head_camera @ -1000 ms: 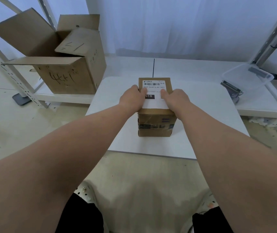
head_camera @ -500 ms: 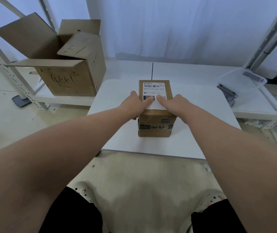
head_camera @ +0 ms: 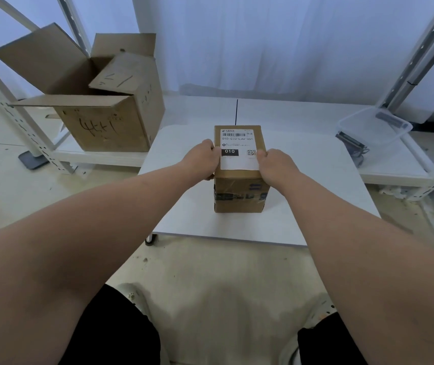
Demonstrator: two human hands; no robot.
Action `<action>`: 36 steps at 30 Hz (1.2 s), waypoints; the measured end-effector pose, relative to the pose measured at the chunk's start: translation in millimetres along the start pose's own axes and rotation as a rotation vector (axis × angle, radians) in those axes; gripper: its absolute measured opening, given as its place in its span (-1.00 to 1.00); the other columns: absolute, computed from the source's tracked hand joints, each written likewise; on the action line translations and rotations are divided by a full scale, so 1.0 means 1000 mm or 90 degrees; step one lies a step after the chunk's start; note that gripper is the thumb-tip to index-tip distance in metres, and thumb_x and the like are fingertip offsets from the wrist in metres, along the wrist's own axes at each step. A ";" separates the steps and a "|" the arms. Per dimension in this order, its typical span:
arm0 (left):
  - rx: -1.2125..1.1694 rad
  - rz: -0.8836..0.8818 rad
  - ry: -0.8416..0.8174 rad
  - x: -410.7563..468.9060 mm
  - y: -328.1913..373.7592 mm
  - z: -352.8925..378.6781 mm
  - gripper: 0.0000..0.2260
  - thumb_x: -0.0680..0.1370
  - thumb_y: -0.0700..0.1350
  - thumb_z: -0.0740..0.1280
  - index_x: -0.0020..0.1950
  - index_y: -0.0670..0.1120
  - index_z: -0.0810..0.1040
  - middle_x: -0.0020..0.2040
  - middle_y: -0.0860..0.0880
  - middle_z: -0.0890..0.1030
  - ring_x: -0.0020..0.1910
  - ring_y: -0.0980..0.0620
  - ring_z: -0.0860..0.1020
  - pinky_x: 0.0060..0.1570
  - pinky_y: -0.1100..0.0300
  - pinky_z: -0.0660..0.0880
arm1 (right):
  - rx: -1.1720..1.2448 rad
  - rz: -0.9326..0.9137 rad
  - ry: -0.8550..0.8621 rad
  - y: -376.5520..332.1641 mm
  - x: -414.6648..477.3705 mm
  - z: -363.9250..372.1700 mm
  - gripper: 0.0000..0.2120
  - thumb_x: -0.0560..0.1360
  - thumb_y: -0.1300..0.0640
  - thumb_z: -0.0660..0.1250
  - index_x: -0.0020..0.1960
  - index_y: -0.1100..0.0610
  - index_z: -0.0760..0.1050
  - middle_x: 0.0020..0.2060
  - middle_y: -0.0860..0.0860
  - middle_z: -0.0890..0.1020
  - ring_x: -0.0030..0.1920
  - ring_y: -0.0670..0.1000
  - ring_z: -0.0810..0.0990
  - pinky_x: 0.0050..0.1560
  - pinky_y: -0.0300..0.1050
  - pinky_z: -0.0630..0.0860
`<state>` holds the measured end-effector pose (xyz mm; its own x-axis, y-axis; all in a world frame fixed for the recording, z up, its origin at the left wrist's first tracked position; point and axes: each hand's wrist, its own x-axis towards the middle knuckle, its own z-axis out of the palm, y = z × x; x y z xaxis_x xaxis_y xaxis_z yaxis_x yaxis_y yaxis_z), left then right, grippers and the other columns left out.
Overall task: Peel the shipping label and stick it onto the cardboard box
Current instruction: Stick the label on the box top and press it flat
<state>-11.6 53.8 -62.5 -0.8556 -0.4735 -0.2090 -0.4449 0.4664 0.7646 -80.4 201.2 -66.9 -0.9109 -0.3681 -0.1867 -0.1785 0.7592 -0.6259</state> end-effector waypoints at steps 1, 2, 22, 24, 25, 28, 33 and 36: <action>-0.016 -0.010 -0.009 -0.001 0.000 -0.002 -0.72 0.64 -0.02 0.01 0.12 -0.18 0.37 0.11 -0.17 0.55 -0.17 -0.10 0.54 -0.20 0.08 0.54 | -0.001 -0.009 -0.003 0.000 -0.001 0.001 -0.55 0.66 -0.02 -0.10 0.20 0.26 0.42 0.15 0.20 0.54 0.01 0.13 0.45 -0.01 -0.06 0.36; -0.020 -0.021 -0.022 -0.002 0.000 -0.002 -0.66 0.64 0.05 0.01 0.18 -0.18 0.36 0.13 -0.15 0.55 -0.12 -0.10 0.55 -0.20 0.10 0.53 | 0.007 -0.008 -0.019 0.000 -0.004 0.001 -0.52 0.65 -0.04 -0.12 0.23 0.26 0.41 0.17 0.20 0.53 0.07 0.14 0.47 0.03 -0.05 0.36; 0.002 0.050 -0.116 -0.011 -0.011 -0.014 -0.60 0.61 0.05 0.18 0.39 -0.11 0.35 0.16 -0.03 0.47 0.08 -0.03 0.49 0.06 0.13 0.51 | 0.075 0.002 -0.134 -0.001 -0.009 0.000 -0.48 0.65 -0.08 -0.06 0.42 0.28 0.20 0.09 0.11 0.40 -0.10 0.03 0.40 0.01 -0.09 0.30; 0.009 0.046 -0.123 -0.013 -0.009 -0.013 -0.60 0.63 0.07 0.12 0.40 -0.10 0.35 0.22 -0.06 0.50 0.06 -0.03 0.48 0.00 0.13 0.49 | 0.077 0.014 -0.125 -0.002 -0.010 0.002 -0.48 0.65 -0.08 -0.08 0.42 0.27 0.19 0.09 0.11 0.40 -0.09 0.04 0.40 0.00 -0.09 0.29; 0.019 0.038 -0.120 -0.015 -0.007 -0.010 -0.56 0.62 0.11 0.11 0.40 -0.10 0.34 0.24 -0.07 0.49 0.07 -0.04 0.48 -0.02 0.12 0.49 | 0.080 0.019 -0.118 -0.003 -0.011 0.003 -0.48 0.65 -0.08 -0.08 0.43 0.26 0.18 0.13 0.13 0.42 -0.05 0.05 0.40 0.01 -0.08 0.30; 0.043 -0.001 -0.069 -0.016 0.000 0.001 -0.38 0.49 0.26 0.26 0.38 -0.13 0.32 0.25 -0.07 0.48 0.14 -0.08 0.52 0.06 0.01 0.56 | 0.103 0.036 -0.085 -0.007 -0.013 0.005 -0.50 0.65 -0.07 -0.06 0.44 0.24 0.21 0.28 0.16 0.44 0.11 0.12 0.44 0.14 -0.03 0.38; -0.039 -0.050 -0.079 -0.014 0.003 0.001 -0.37 0.43 0.14 0.42 0.38 -0.10 0.31 0.27 -0.07 0.51 0.18 -0.09 0.53 0.15 0.00 0.55 | 0.130 0.051 -0.032 -0.011 -0.013 0.009 -0.55 0.64 -0.04 0.03 0.34 0.27 0.36 0.05 0.14 0.49 0.02 0.13 0.45 0.11 -0.04 0.42; -0.072 -0.033 -0.077 -0.017 0.002 0.002 -0.45 0.47 0.10 0.40 0.37 -0.07 0.34 0.26 -0.04 0.53 0.13 -0.04 0.53 0.05 0.14 0.54 | 0.154 0.053 -0.045 -0.012 -0.015 0.013 -0.48 0.60 -0.13 0.07 0.37 0.21 0.37 0.16 0.13 0.54 0.10 0.13 0.52 0.17 -0.03 0.45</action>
<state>1.2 64.1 -58.2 -0.8612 -0.3979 -0.3161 -0.4619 0.3535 0.8134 -59.5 190.2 -66.5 -0.8889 -0.3523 -0.2927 -0.0014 0.6412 -0.7674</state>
